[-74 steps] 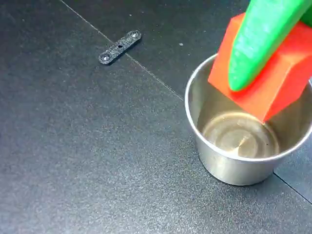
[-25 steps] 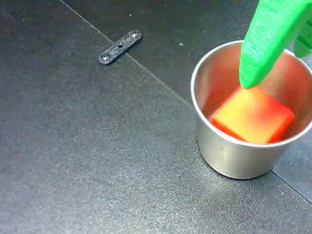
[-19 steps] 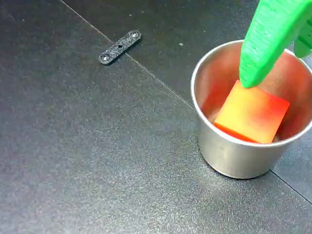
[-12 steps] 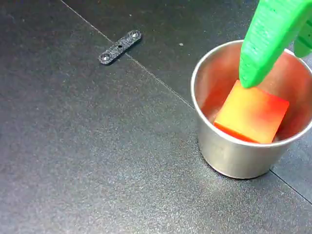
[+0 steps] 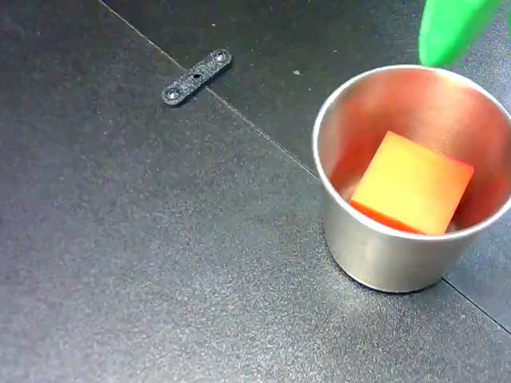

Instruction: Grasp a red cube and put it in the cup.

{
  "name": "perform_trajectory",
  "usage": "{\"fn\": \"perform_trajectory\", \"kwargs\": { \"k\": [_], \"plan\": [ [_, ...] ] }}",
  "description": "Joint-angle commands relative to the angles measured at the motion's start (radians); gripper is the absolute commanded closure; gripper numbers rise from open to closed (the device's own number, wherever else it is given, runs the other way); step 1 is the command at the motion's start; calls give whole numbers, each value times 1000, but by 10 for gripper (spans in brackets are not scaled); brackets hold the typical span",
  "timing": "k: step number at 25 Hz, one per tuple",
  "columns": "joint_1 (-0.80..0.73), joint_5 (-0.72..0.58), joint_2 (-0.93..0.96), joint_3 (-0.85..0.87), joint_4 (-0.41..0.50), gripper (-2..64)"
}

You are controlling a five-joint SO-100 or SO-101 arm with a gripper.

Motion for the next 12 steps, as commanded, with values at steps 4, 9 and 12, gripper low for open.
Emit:
{"fn": "perform_trajectory", "kwargs": {
  "k": [4, 9, 12],
  "plan": [
    [-11, -11, 135, 6, 137, 404],
    [-11, -12, 253, 146, 173, 408],
    [-9, -12, 353, 245, 173, 409]
  ]
}}
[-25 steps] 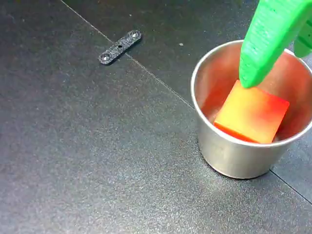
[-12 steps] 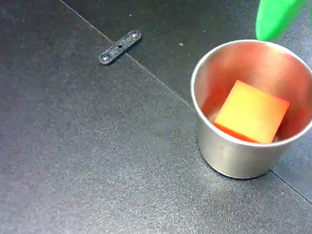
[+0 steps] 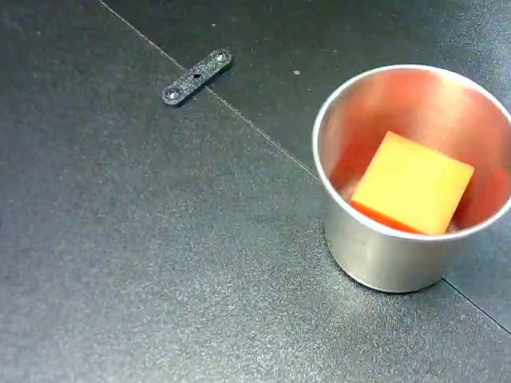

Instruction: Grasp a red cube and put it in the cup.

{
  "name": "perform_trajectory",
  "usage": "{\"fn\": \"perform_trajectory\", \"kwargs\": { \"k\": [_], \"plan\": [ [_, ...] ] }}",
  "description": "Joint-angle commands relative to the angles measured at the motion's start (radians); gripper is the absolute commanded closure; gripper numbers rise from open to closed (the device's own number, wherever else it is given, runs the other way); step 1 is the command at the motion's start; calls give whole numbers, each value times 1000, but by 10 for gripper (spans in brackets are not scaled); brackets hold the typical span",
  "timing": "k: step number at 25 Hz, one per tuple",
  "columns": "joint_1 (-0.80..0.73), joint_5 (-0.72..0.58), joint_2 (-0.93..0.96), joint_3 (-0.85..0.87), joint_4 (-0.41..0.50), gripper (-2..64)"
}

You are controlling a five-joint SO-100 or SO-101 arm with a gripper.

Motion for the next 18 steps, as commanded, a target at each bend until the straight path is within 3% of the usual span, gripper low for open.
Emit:
{"fn": "perform_trajectory", "kwargs": {
  "k": [1, 6, 12, 18],
  "plan": [
    [-9, -6, 121, 74, 3, 409],
    [-9, -17, 278, 115, 5, 404],
    [-9, -153, 364, 117, 5, 403],
    [-9, -160, 425, 117, 6, 403]
  ]
}}
